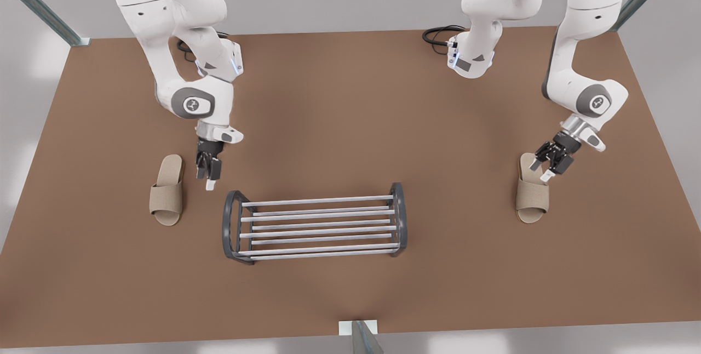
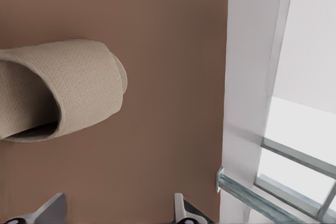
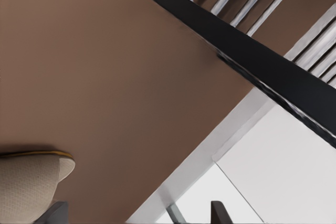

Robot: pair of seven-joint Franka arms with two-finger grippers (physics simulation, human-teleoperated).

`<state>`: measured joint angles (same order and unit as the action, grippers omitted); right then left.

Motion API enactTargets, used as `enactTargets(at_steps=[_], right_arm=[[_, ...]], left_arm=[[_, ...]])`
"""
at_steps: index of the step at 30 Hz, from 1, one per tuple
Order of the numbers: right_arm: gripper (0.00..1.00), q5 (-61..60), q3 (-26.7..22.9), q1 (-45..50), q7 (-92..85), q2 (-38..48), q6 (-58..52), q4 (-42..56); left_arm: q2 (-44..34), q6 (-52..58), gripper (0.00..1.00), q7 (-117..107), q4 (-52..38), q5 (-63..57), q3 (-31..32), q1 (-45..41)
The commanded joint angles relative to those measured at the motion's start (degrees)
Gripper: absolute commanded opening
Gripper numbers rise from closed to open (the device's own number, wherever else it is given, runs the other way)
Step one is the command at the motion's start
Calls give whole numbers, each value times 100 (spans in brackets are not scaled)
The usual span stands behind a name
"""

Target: Place the right shoe on the shoe rack with the right arm, and place the left shoe on the shoe rack with the left arm

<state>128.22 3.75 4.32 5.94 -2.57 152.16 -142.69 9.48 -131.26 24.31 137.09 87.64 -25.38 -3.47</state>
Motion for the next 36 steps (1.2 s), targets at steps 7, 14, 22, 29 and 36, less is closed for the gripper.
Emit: enactTargets(at_steps=[7, 14, 22, 29, 36], right_arm=[[100, 1909, -120, -2067, 6271, -41, 165, -488], [100, 2181, -138, -1707, 6684, -543, 16, -154], [100, 2260, -129, -1707, 6684, -727, -37, -137], [100, 3271, -182, -1724, 6728, -982, -318, -5], [100, 3728, -191, -1715, 6965, -1272, -784, 65]], left_arm=[[124, 452, 100, 5461, 432, 1334, -424, 30], [431, 549, 100, 5400, 476, 2354, -424, 48], [994, 830, 100, 5409, 274, 2565, -415, 57], [1214, 830, 100, 5400, 116, 2609, -406, 57], [1442, 822, 100, 5338, -148, 2749, -178, 57]])
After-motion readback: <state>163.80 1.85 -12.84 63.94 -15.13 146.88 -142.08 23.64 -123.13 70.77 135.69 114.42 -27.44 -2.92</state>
